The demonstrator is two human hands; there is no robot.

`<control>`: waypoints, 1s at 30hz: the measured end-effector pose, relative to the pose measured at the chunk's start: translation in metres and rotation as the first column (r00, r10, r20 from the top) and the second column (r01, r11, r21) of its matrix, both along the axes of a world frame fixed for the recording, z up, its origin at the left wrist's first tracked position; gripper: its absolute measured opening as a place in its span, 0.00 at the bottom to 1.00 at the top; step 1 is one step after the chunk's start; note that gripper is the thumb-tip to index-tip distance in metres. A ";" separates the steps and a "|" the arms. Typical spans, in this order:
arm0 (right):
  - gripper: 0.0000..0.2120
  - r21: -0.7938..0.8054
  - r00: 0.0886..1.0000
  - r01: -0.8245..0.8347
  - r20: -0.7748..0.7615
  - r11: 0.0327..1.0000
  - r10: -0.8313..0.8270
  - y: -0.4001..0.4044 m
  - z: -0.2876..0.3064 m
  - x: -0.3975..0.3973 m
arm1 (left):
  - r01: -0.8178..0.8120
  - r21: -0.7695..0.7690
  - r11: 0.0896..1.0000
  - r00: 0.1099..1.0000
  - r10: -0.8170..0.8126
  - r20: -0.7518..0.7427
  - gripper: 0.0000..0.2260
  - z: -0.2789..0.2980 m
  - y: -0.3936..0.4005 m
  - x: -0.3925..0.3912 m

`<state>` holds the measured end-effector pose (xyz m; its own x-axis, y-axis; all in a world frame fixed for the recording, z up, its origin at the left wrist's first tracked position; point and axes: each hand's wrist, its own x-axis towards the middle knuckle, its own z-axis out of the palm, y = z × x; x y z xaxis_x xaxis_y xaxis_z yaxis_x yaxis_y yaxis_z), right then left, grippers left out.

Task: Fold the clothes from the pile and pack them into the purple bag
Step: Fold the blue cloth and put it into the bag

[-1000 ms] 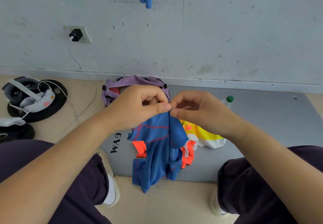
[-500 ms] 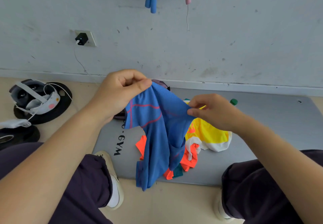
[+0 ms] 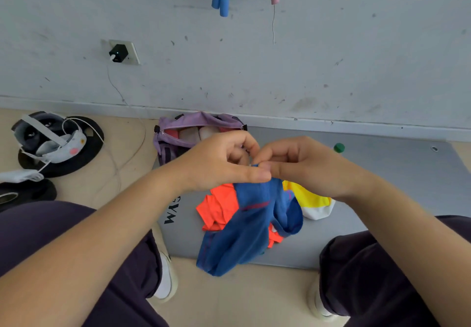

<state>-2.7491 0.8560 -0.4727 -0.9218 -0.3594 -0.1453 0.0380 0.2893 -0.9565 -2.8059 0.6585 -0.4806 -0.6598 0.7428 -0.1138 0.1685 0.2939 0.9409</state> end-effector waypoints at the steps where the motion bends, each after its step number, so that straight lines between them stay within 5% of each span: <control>1: 0.04 -0.020 1.000 0.007 -0.013 1.000 -0.008 0.000 0.001 0.000 | 0.008 -0.016 1.000 1.000 -0.008 0.002 0.16 0.000 0.000 -0.001; 8: 0.07 0.001 0.997 0.082 -0.003 0.997 -0.082 0.004 -0.005 -0.004 | 0.098 -0.194 0.976 0.989 -0.117 -0.090 0.23 0.000 0.000 -0.002; 12: 0.13 -0.018 0.995 0.100 0.019 0.995 -0.100 0.004 -0.008 -0.006 | 0.040 -0.081 0.996 0.997 -0.045 -0.062 0.18 -0.001 -0.002 -0.001; 15: 0.22 0.021 0.996 -0.015 0.091 1.000 0.013 0.009 -0.012 -0.007 | -0.075 0.093 0.993 0.994 0.067 0.091 0.12 -0.002 -0.002 -0.001; 18: 0.27 0.155 0.976 -0.171 0.159 0.973 0.146 0.011 -0.022 -0.009 | -0.208 0.134 0.969 0.978 0.204 0.041 0.12 -0.002 0.000 -0.004; 22: 0.03 0.231 0.913 -0.349 0.304 0.908 0.274 0.005 -0.037 -0.007 | -0.320 0.120 0.940 0.938 0.331 -0.097 0.13 -0.007 -0.001 -0.011; 25: 0.10 0.432 0.957 -0.283 0.185 0.856 0.223 0.005 -0.044 -0.010 | -0.361 0.088 0.929 0.901 0.371 -0.224 0.14 -0.013 -0.004 -0.017; 27: 0.08 0.344 0.980 -0.177 0.144 0.922 0.135 0.007 -0.042 -0.013 | -0.383 -0.017 0.924 0.881 0.359 -0.309 0.15 -0.018 -0.006 -0.022; 30: 0.11 0.098 0.988 0.006 0.153 0.995 -0.021 0.010 -0.035 -0.017 | -0.373 -0.112 0.921 0.912 0.342 -0.226 0.17 -0.017 -0.007 -0.018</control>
<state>-2.7658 0.8664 -0.5075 -0.8907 -0.3242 -0.3187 0.1866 0.3788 -0.9065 -2.8244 0.6515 -0.4981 -0.8982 0.4373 -0.0442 0.2039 0.5036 0.8396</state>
